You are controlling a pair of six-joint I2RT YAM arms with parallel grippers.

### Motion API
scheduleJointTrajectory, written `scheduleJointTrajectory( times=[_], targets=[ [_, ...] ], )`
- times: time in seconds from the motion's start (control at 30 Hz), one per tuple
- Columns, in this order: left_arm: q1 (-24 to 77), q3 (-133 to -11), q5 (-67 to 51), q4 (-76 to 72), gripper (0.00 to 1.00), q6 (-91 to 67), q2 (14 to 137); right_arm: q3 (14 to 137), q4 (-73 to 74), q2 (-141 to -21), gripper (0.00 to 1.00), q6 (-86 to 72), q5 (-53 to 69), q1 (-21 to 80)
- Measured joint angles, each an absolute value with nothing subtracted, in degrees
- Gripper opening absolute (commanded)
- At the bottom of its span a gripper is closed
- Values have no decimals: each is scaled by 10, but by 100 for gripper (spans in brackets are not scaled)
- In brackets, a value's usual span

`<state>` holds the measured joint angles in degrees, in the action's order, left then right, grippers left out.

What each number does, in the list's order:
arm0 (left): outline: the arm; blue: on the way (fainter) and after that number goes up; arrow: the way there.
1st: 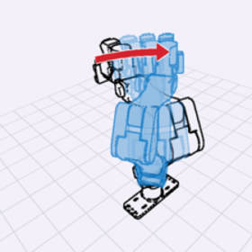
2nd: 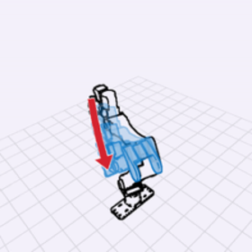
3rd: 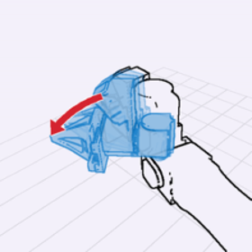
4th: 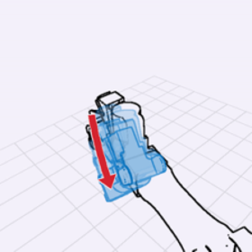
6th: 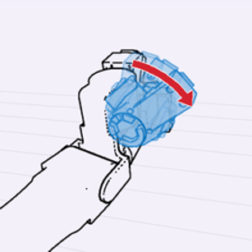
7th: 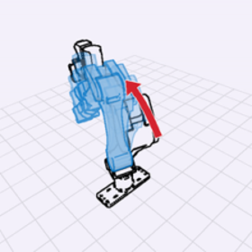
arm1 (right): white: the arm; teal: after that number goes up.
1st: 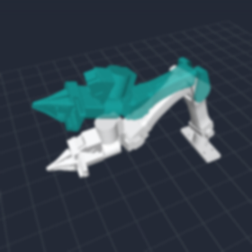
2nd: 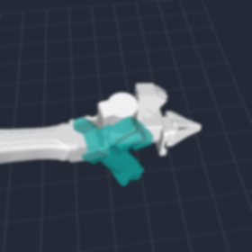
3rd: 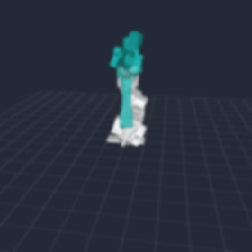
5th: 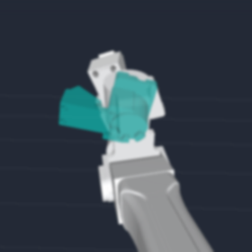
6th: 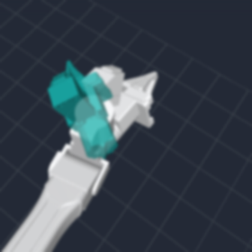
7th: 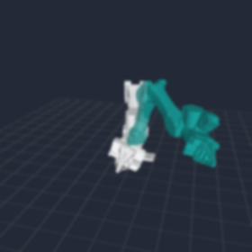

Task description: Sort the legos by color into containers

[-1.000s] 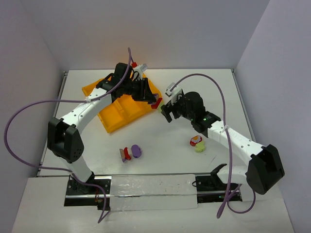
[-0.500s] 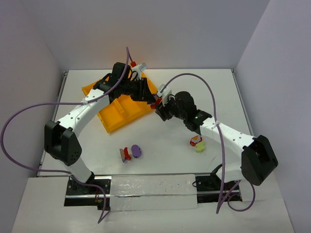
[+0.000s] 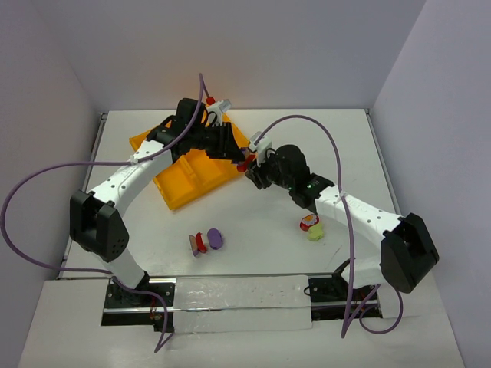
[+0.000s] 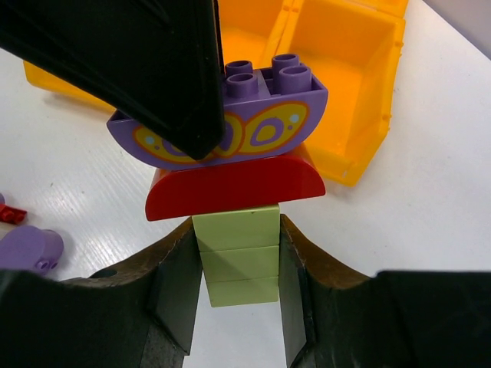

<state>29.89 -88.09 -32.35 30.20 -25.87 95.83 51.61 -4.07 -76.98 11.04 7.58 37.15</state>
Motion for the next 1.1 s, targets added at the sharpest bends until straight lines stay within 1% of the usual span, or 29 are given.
scheduleJointTrajectory(
  times=[0.37,0.53,0.63,0.8,1.07,1.1],
  targets=[
    [289,-877,-323,305,0,-253,955,436,-83,-739,0,60,34,375],
    [284,-877,-322,305,0,-253,955,426,-82,-739,0,41,15,375],
    [284,-876,-317,305,0,-253,954,426,-81,-740,0,26,-20,375],
    [284,-873,-284,308,0,-259,954,432,-60,-769,8,-8,-78,369],
    [283,-868,-202,312,0,-284,954,459,5,-855,13,-57,-112,361],
    [283,-866,-188,311,0,-289,954,471,18,-868,25,-64,-116,360]
  ],
)
